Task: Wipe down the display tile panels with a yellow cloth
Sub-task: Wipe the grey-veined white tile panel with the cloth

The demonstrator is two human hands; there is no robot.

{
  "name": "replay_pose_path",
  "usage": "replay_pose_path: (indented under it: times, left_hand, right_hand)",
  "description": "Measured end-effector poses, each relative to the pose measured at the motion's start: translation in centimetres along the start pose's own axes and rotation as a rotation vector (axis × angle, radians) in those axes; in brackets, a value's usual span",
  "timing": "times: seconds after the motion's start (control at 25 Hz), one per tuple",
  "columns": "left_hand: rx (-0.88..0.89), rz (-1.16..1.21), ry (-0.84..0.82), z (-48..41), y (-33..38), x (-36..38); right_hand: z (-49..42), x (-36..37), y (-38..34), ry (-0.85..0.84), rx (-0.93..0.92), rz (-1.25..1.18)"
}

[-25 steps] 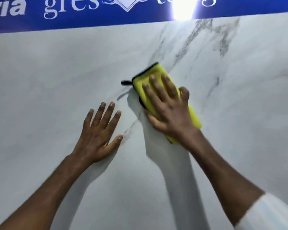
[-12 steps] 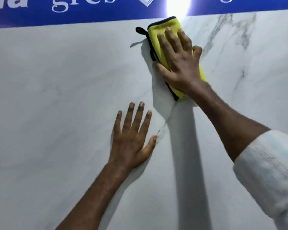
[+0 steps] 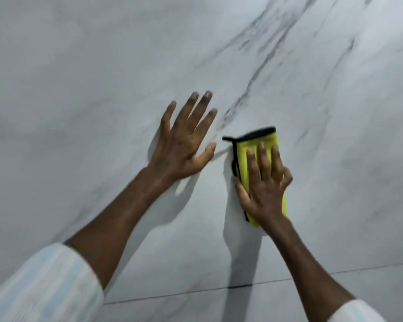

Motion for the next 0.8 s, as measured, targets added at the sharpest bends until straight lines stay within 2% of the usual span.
replay_pose_path:
  times: [0.08, 0.16, 0.32, 0.4, 0.52, 0.68, 0.8]
  left_hand:
    - [-0.007, 0.033, -0.030, 5.3, 0.9, 0.0]
    - [-0.010, -0.007, -0.108, 8.6, 0.7, 1.1]
    - [-0.003, -0.097, -0.153, 9.5, 0.4, 3.1]
    - [-0.020, -0.094, -0.122, 9.8, 0.8, 3.3]
    - [-0.031, -0.107, -0.103, 10.4, 0.8, 3.5]
    - [-0.048, -0.106, -0.139, 9.8, 1.1, 3.5]
    - [-0.043, -0.026, -0.237, 13.2, 2.2, 3.9]
  right_hand:
    - [2.5, 0.6, -0.3, -0.025, 0.015, 0.018]
    - [-0.2, 0.2, -0.9, -0.011, -0.005, 0.009]
    - [-9.1, -1.9, -2.3, 0.044, -0.062, -0.004]
    - [-9.0, -1.8, -2.8, 0.076, -0.030, -0.004]
    - [-1.8, 0.2, -3.1, 0.066, 0.009, -0.034]
    - [13.0, 3.9, -4.8, -0.079, 0.062, -0.012]
    - [16.5, 4.1, -5.6, -0.157, 0.031, -0.031]
Point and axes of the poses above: each hand's wrist, its own z-axis away from the middle knuckle, its own x-axis out of the palm, y = z × x, the point moved 6 cm from there along -z, towards the middle knuckle, and after that the axes turned 5 degrees about -y, right-handed, at the moved point
